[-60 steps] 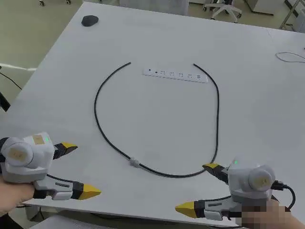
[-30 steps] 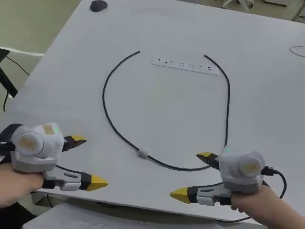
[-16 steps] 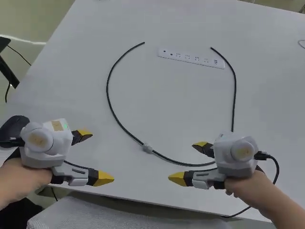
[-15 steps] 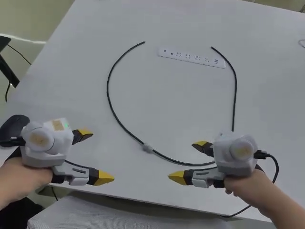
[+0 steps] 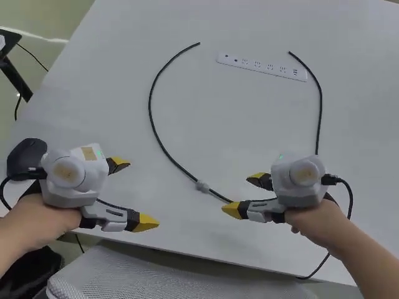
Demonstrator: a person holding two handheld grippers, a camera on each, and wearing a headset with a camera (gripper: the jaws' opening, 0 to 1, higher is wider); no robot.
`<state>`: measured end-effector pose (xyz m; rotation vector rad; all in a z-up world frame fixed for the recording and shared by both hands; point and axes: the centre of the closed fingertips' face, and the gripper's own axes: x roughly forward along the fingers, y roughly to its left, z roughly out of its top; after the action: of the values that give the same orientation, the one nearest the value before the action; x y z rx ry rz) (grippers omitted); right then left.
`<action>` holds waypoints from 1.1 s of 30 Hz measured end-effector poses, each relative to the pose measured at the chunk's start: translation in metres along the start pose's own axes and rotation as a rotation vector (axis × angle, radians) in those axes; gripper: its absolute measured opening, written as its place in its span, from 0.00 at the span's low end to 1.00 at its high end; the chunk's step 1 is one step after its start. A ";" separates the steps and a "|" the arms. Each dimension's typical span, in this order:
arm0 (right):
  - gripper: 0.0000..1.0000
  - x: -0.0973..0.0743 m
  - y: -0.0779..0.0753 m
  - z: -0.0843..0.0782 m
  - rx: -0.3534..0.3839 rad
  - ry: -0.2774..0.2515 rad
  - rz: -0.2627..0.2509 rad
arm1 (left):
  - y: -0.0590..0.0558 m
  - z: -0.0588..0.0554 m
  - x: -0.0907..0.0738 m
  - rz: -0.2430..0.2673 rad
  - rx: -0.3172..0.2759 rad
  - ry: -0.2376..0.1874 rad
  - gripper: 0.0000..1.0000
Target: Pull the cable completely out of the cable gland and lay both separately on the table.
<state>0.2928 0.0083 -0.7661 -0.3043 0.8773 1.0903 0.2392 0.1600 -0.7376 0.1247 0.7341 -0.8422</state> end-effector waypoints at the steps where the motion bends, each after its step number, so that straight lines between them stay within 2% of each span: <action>1: 0.56 0.002 0.000 0.001 -0.004 0.007 0.000 | 0.000 -0.003 0.002 -0.007 -0.002 0.004 0.89; 6: 0.49 0.011 -0.003 0.004 -0.003 0.028 0.000 | 0.000 -0.007 0.003 -0.020 0.002 0.010 0.88; 14: 0.42 0.031 -0.004 0.005 -0.029 0.074 0.018 | 0.008 -0.005 0.003 -0.030 -0.001 0.005 0.87; 20: 0.36 0.044 -0.006 0.009 -0.025 0.084 0.028 | 0.010 -0.005 0.005 -0.039 -0.002 0.009 0.85; 33: 0.30 0.068 -0.001 0.007 -0.066 0.138 0.058 | 0.018 -0.015 0.001 -0.053 -0.014 0.018 0.82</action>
<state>0.3089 0.0563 -0.8123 -0.4151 0.9795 1.1642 0.2450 0.1772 -0.7527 0.1010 0.7625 -0.8873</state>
